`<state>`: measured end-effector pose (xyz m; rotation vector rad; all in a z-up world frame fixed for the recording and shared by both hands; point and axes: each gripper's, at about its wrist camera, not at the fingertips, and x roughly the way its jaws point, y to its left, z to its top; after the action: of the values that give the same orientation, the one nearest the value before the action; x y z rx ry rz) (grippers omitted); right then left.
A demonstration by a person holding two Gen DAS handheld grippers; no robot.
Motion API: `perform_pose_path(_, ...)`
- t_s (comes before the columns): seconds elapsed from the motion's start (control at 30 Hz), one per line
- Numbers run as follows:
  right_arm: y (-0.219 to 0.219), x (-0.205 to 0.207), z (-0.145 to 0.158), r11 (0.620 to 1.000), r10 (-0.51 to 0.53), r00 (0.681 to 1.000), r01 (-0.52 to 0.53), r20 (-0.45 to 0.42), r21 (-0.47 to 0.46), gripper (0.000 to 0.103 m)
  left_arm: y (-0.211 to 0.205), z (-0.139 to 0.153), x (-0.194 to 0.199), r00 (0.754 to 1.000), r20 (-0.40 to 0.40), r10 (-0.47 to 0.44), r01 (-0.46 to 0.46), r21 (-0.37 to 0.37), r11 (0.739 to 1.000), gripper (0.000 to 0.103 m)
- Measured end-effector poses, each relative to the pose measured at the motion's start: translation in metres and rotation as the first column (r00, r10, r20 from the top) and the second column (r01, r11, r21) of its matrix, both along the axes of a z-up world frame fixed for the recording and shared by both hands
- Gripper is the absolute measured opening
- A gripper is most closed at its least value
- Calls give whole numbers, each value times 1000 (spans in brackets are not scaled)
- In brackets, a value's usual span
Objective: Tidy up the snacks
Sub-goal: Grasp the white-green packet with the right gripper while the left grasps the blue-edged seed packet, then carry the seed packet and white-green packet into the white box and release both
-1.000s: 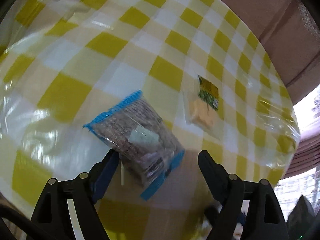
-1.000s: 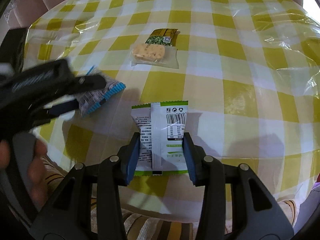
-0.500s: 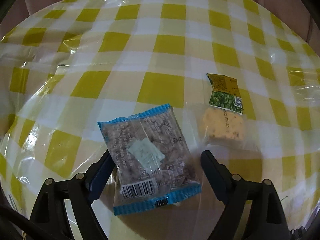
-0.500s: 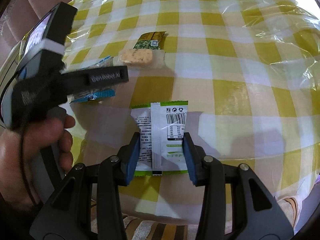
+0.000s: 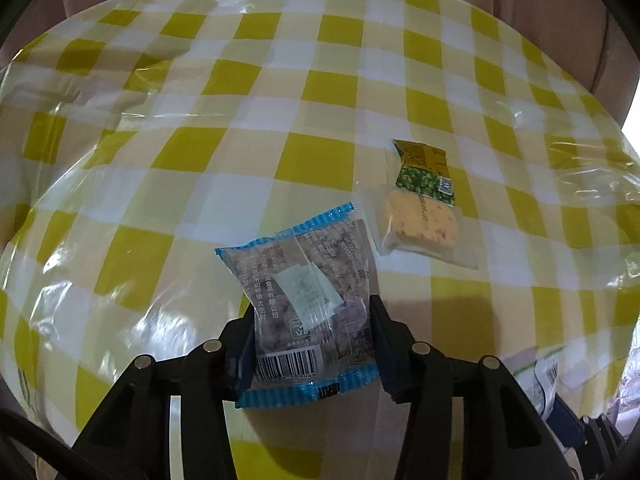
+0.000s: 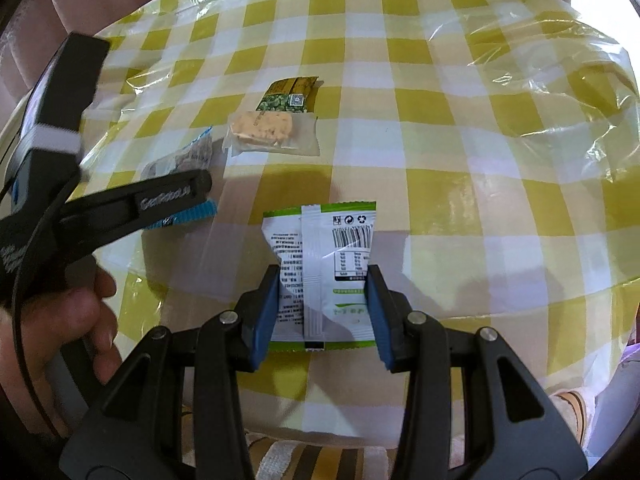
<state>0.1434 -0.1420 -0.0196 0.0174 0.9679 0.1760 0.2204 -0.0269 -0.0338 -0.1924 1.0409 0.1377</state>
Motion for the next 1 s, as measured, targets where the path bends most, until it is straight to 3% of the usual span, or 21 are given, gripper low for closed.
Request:
perform_pose_path(0.5, -23, -25, 31, 998, -45, 995, 48, 87, -30, 46, -31, 41, -54, 991, 114, -70, 76, -57, 995, 49)
perform_pose_path(0.77, -62, -46, 45, 994, -104, 988, 106, 110, -12, 46, -72, 57, -80, 977, 146, -155, 167, -75, 983, 49)
perform_pose_path(1.0, -112, -72, 48, 983, -182, 976, 182, 117, 5, 45, -130, 66, -99, 948, 159, -276, 290, -77, 954, 49)
